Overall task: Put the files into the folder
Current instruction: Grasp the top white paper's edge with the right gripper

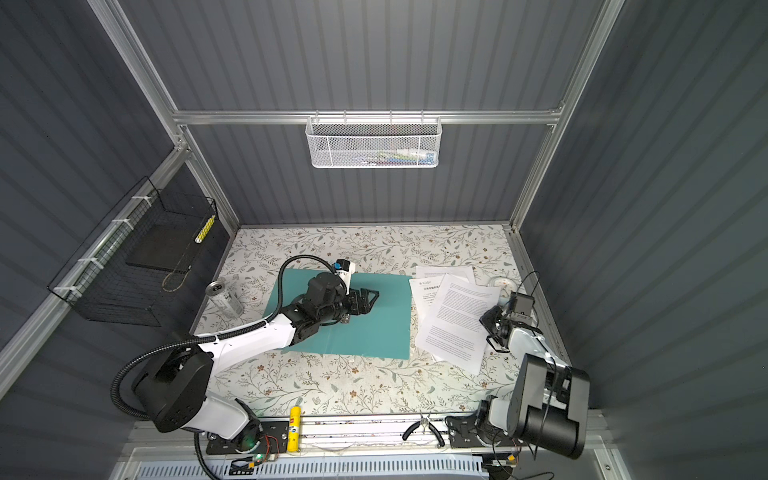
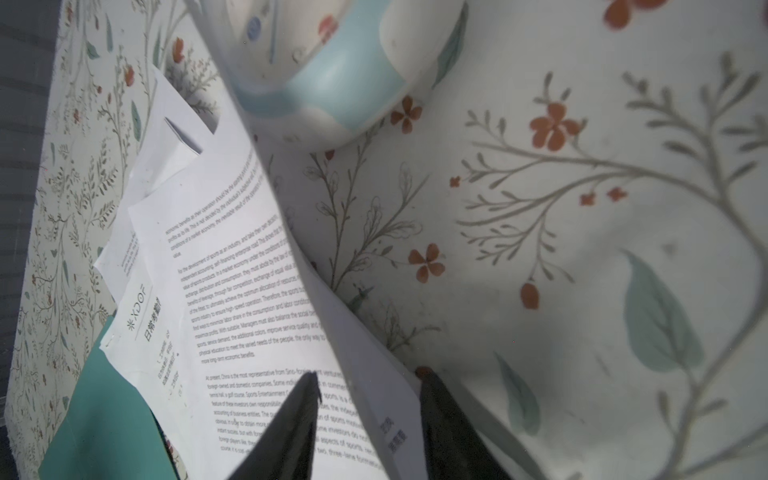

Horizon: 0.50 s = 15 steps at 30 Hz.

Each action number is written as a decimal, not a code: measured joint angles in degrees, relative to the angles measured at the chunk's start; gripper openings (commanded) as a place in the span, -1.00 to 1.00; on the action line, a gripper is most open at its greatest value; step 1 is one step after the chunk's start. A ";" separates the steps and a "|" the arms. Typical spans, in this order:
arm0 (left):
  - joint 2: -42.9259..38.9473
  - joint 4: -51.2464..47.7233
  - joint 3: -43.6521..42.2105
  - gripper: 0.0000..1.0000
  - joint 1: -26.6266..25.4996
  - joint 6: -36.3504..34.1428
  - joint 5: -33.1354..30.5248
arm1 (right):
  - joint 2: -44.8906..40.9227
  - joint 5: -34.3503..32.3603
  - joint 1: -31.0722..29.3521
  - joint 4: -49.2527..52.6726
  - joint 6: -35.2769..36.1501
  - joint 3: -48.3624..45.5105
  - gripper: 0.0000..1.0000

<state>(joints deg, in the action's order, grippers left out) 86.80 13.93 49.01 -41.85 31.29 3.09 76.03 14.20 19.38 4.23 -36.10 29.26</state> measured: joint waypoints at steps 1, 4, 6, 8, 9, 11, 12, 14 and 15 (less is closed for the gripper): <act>0.00 0.07 0.00 0.59 0.07 0.02 0.00 | 0.79 0.70 0.09 -0.24 -0.31 0.00 -0.25; 0.00 0.33 0.00 0.59 0.33 0.04 0.02 | 2.08 2.32 0.42 -0.92 -1.20 0.00 -0.29; 0.00 0.33 0.00 0.59 0.33 0.04 0.13 | 2.01 2.93 0.48 -1.55 -1.55 0.00 -0.30; 0.00 0.33 0.00 0.59 0.33 0.04 0.17 | 1.90 3.41 0.50 -2.08 -1.86 0.00 -0.30; 0.00 0.33 0.00 0.59 0.33 0.04 0.17 | 1.79 3.52 0.50 -2.16 -1.90 0.00 -0.30; 0.00 0.33 0.00 0.59 0.33 0.04 0.17 | 1.31 3.58 0.52 -2.16 -1.95 0.00 -0.30; 0.00 0.33 0.00 0.59 0.33 0.04 0.17 | 1.03 3.58 0.52 -2.16 -1.97 0.00 -0.30; 0.00 0.33 0.00 0.59 0.33 0.04 0.20 | 0.13 3.58 0.52 -2.12 -1.92 0.00 -0.30; 0.00 0.33 0.00 0.59 0.33 0.04 0.31 | -0.31 3.58 0.52 -2.12 -1.88 0.00 -0.31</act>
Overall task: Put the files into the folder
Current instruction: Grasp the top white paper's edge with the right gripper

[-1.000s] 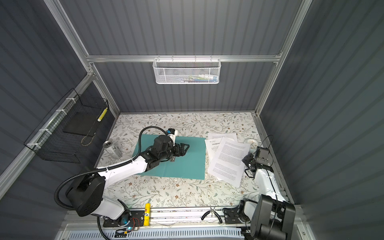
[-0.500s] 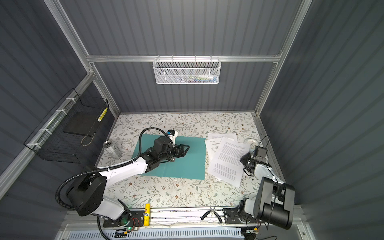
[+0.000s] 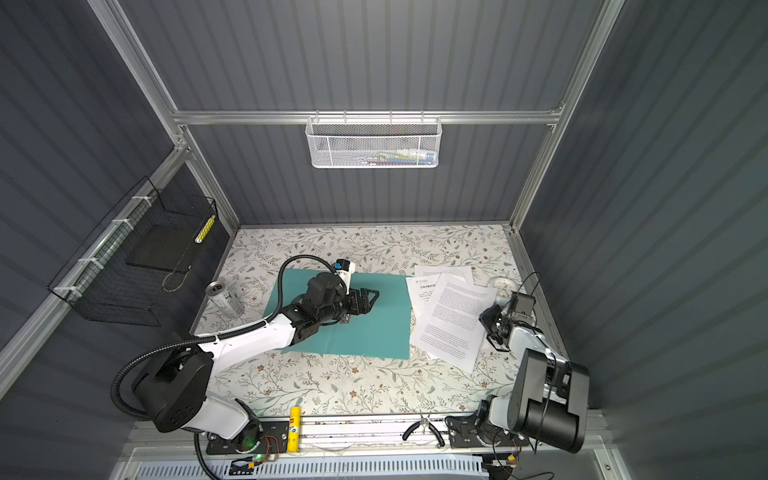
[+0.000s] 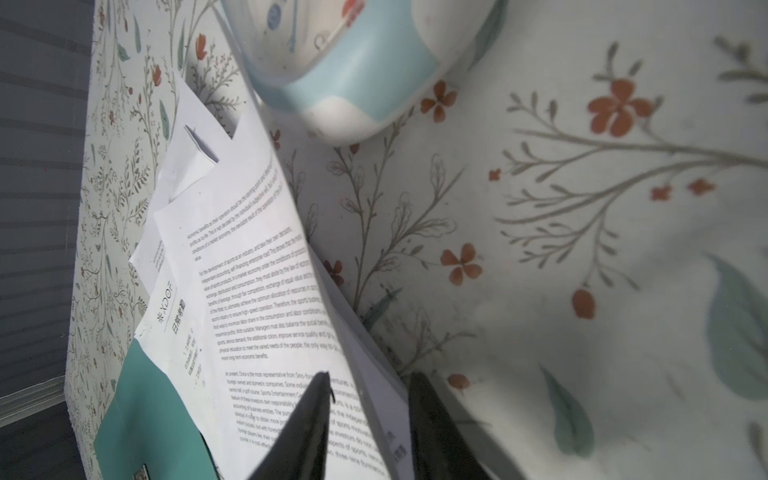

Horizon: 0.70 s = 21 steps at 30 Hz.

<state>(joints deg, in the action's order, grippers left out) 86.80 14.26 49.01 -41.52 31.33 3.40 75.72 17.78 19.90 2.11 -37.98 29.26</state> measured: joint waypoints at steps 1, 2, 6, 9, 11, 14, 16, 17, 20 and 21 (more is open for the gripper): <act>0.02 0.02 0.00 0.58 0.00 0.02 0.11 | -0.35 0.04 0.00 0.00 0.04 0.00 -0.31; 0.09 0.02 0.00 0.58 0.00 0.11 0.24 | -0.63 0.13 0.00 0.00 0.07 0.00 -0.31; 0.83 0.44 0.00 0.58 0.00 0.42 0.66 | -0.70 1.53 0.00 0.00 0.33 0.00 -0.32; 1.53 0.55 0.00 0.57 0.00 0.44 0.94 | 0.22 3.13 0.00 -0.46 0.55 0.00 -0.38; 1.88 0.66 0.00 0.57 0.00 0.46 1.09 | 1.44 4.26 0.07 -0.92 0.52 0.00 -0.40; 1.97 0.96 0.00 0.57 0.00 0.52 1.20 | 3.06 5.64 0.07 -1.62 0.44 0.00 -0.44; 1.97 1.25 0.00 0.57 0.00 0.66 1.22 | 3.67 6.40 0.11 -1.99 0.31 0.00 -0.46; 1.97 1.29 0.00 0.57 0.00 0.66 1.29 | 3.87 6.62 0.11 -2.12 0.28 0.00 -0.48; 1.97 1.27 0.00 0.56 0.00 0.68 1.38 | 4.26 7.32 0.13 -2.56 0.09 0.00 -0.59; 1.97 1.29 0.00 0.56 0.00 0.68 1.38 | 4.28 7.54 0.15 -2.58 0.02 0.00 -0.65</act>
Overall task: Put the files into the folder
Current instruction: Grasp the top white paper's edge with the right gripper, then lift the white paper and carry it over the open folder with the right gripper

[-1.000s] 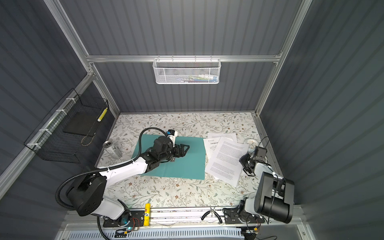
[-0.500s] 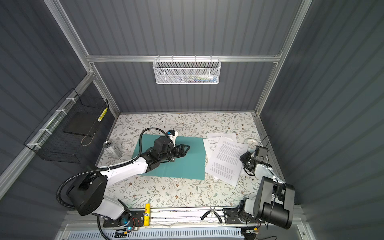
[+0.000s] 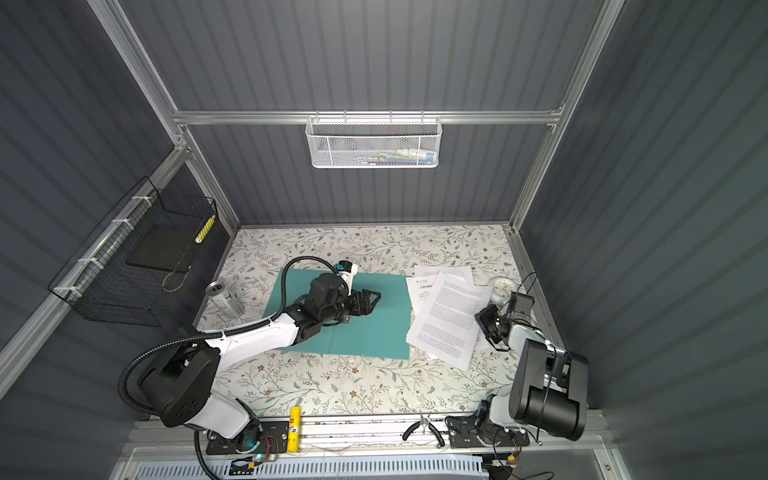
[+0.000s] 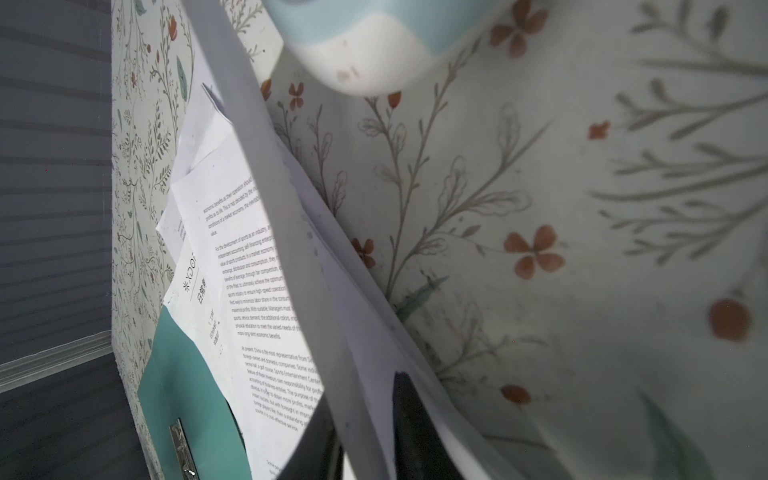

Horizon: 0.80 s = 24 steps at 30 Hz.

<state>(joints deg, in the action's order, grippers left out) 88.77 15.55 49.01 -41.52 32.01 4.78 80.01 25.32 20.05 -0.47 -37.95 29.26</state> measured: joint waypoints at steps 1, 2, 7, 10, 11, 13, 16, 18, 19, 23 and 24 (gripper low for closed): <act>0.00 -0.02 0.00 0.56 0.00 0.00 0.00 | -0.02 0.20 0.02 -0.09 -0.07 0.00 -0.70; 0.00 -0.02 0.00 0.55 0.00 0.02 0.00 | -0.02 0.31 0.04 -0.17 -0.17 0.00 -0.75; 0.00 -0.74 0.00 0.43 0.00 0.17 -0.76 | -1.86 1.38 0.07 0.00 -0.85 -0.02 -1.00; -0.11 -2.80 0.02 0.37 0.00 -0.42 -2.62 | -5.07 1.95 0.04 0.68 -1.57 0.00 -1.00; -0.26 -3.63 0.02 0.38 0.00 -0.76 -3.34 | -6.10 2.16 0.04 1.01 -1.95 0.00 -1.00; -1.36 -5.77 0.02 0.40 0.00 -1.81 -5.07 | -8.63 2.58 -0.33 2.40 -2.47 0.13 -1.00; -5.09 -9.09 0.02 0.38 0.00 -3.89 -7.82 | -13.00 2.82 -2.38 5.99 -2.80 1.40 -1.00; -8.50 -11.30 0.02 0.37 0.00 -5.14 -9.92 | -16.52 2.99 -4.83 8.68 -3.23 3.15 -1.00; -10.29 -12.39 0.02 0.38 0.04 -5.88 -10.99 | -18.51 2.99 -6.47 9.88 -3.43 4.39 -1.00; -15.37 -17.27 0.22 0.31 0.39 -7.96 -14.25 | -23.47 1.95 -14.29 13.60 -3.61 11.02 -1.00; -16.20 -18.56 0.22 0.32 0.59 -8.37 -14.84 | -24.00 1.44 -16.81 14.23 -3.58 13.22 -1.00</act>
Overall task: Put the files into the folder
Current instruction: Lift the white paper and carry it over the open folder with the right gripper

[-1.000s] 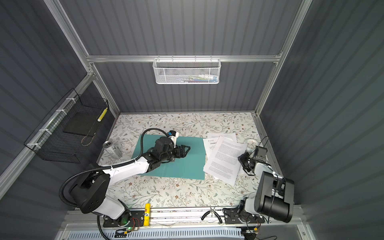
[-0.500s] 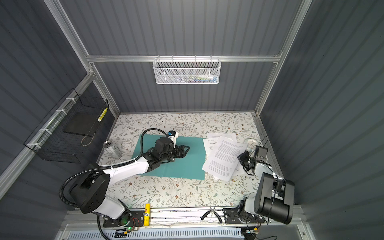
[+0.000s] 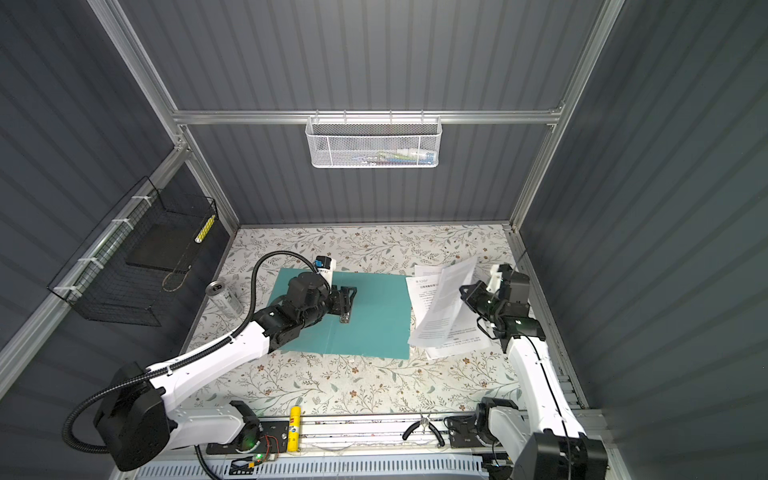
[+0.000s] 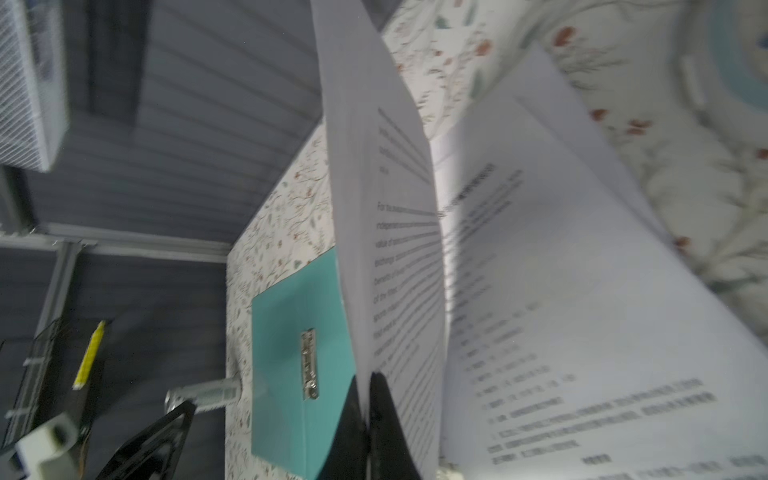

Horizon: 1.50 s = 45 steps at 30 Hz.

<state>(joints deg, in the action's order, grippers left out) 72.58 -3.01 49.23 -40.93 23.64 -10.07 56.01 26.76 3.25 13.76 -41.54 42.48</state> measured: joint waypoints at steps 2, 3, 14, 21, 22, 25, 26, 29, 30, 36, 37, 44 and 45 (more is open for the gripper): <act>-1.42 -2.27 -0.02 0.36 0.39 -0.33 -0.81 | 0.00 -0.87 -4.74 0.90 0.00 4.02 -1.00; -2.23 -3.06 -0.11 0.38 0.61 -0.35 -0.98 | 0.48 -1.22 -7.17 1.09 -0.04 6.12 -1.00; -11.69 -6.91 -3.85 0.91 4.09 1.55 -1.27 | 18.67 -1.49 -25.77 -3.39 -2.51 20.65 -1.00; -13.62 -8.31 -3.96 0.99 6.91 2.78 2.89 | 36.94 0.13 -32.24 -14.43 -7.21 27.32 -1.00; -13.60 -8.87 -3.96 0.99 7.19 2.84 3.37 | 39.56 0.44 -32.79 -15.63 -7.82 28.70 -1.00; -13.84 -9.94 -3.96 0.98 7.91 2.93 4.57 | 45.59 1.29 -33.88 -18.62 -9.60 31.74 -1.00; -14.01 -10.21 -3.96 0.98 8.07 2.95 4.79 | 46.60 1.38 -34.10 -19.19 -9.92 32.28 -1.00; -14.75 -10.60 -3.96 0.98 8.41 2.95 5.16 | 49.37 1.36 -34.45 -20.26 -10.43 34.14 -1.00; -14.97 -10.67 -3.96 0.98 8.41 2.97 5.18 | 50.21 1.33 -34.42 -20.37 -10.43 34.91 -1.00; -15.37 -10.78 -3.96 0.98 8.85 3.17 5.18 | 54.93 2.32 -34.32 -22.62 -11.56 37.53 -1.00; -15.37 -10.75 -3.96 0.98 8.90 3.17 5.18 | 55.08 2.45 -34.32 -22.69 -11.85 37.44 -1.00; -15.37 -10.75 -3.96 0.98 9.05 3.17 5.16 | 52.43 4.94 -34.42 -22.95 -12.55 37.38 -1.00; -15.37 -10.75 -3.96 0.98 9.05 3.17 5.14 | 51.45 5.27 -34.53 -22.97 -12.68 37.38 -1.00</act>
<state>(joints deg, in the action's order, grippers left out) 57.21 -13.76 45.28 -31.88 26.81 -4.93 107.46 32.03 -31.29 -9.21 -54.22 79.85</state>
